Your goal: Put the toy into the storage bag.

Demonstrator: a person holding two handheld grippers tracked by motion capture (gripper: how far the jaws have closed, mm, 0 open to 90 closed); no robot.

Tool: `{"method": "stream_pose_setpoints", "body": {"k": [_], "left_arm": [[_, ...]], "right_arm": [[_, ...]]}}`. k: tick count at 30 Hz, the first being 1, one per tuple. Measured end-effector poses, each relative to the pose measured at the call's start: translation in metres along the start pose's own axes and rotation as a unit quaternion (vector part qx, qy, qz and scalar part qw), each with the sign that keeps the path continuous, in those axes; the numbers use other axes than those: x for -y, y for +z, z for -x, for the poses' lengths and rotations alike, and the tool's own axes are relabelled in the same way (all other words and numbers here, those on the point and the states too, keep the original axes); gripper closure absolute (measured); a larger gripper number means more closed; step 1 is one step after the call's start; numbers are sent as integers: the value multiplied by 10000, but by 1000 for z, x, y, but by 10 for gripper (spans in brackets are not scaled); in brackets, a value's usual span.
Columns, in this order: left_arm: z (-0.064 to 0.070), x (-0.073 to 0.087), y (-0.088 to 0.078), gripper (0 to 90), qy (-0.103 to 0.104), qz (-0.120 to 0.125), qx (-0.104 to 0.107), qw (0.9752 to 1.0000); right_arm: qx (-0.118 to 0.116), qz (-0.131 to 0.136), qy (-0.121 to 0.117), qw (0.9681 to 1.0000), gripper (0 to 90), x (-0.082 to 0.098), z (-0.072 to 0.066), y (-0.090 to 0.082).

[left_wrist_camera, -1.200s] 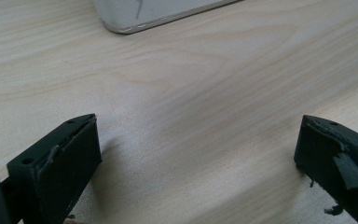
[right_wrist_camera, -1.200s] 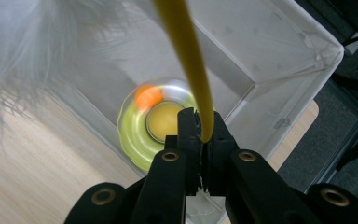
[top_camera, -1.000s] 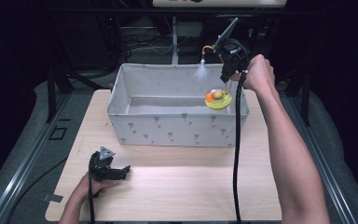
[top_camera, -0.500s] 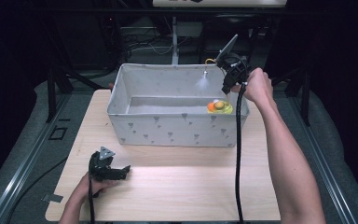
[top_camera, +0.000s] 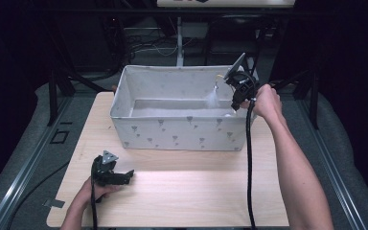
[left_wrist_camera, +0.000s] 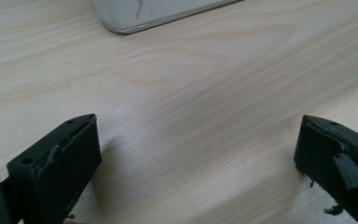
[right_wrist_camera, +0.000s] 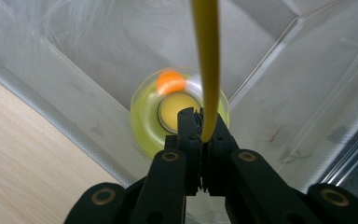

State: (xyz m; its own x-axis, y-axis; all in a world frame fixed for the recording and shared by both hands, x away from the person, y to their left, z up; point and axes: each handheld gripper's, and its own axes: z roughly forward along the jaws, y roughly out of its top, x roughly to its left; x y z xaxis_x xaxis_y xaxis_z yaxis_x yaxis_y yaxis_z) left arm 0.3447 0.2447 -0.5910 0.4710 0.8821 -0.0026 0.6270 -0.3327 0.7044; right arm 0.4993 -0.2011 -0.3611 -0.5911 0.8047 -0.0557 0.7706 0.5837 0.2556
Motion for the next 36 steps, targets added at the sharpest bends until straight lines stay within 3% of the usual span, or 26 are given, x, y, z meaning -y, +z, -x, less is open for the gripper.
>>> {"method": "stream_pose_setpoints", "body": {"k": [15, 20, 28, 31, 36], "left_arm": [[0, 0, 0, 3, -9, 7, 3, 10000], [0, 0, 0, 3, -6, 8, 4, 10000], [0, 0, 0, 3, -2, 11, 8, 10000], [0, 0, 0, 3, 1, 10, 3, 10000], [0, 0, 0, 3, -5, 8, 7, 10000]], "right_arm": [[-213, -433, 169, 9987, 876, 14, 8, 26], [-264, -437, 244, 9984, 873, 15, 7, 30], [-277, -465, 198, 9983, 873, 16, 7, 23], [-281, -327, 249, 9988, 840, 18, 6, 17], [-193, -96, 252, 9994, 759, 19, 7, -6]]}}
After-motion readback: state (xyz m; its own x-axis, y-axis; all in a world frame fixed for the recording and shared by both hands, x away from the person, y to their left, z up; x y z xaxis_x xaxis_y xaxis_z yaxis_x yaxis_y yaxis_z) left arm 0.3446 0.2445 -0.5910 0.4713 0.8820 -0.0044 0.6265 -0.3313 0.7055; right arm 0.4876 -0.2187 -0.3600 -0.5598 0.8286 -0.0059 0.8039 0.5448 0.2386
